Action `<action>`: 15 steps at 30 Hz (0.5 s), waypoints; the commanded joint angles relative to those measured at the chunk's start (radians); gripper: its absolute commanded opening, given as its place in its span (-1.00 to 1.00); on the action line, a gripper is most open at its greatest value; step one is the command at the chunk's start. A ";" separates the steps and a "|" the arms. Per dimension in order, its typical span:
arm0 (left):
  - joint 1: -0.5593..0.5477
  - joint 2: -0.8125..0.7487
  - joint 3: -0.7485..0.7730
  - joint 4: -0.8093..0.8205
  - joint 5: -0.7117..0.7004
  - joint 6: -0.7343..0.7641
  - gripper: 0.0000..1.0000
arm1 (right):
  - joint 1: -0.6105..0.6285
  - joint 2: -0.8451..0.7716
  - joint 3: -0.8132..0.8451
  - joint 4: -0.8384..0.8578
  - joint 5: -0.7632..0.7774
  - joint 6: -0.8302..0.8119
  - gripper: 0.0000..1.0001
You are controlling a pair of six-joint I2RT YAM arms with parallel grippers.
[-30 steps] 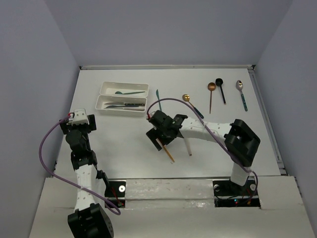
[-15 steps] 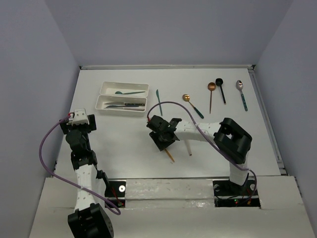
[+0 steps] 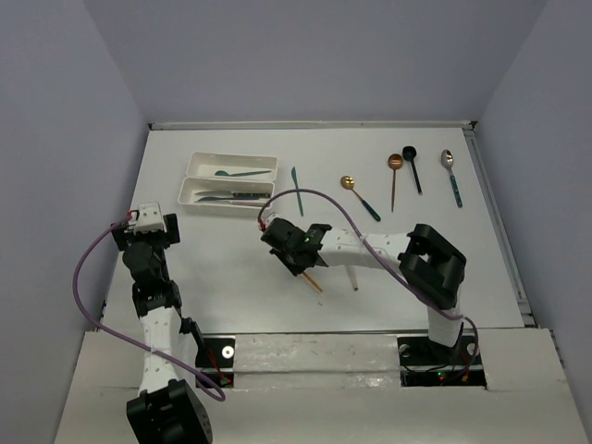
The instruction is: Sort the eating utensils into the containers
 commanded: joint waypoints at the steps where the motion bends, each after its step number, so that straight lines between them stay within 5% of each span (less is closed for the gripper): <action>1: 0.005 -0.016 0.001 0.045 0.006 0.012 0.98 | 0.040 -0.126 0.115 0.292 0.202 -0.269 -1.00; 3: 0.005 -0.018 0.001 0.045 0.003 0.012 0.98 | 0.040 -0.129 0.128 0.526 0.228 -0.466 -1.00; 7: 0.005 -0.018 -0.001 0.045 -0.006 0.015 0.98 | 0.029 0.018 0.311 0.731 0.225 -0.753 -1.00; 15: 0.005 -0.016 -0.001 0.045 -0.003 0.018 0.98 | -0.017 0.502 0.852 0.730 0.205 -1.061 -1.00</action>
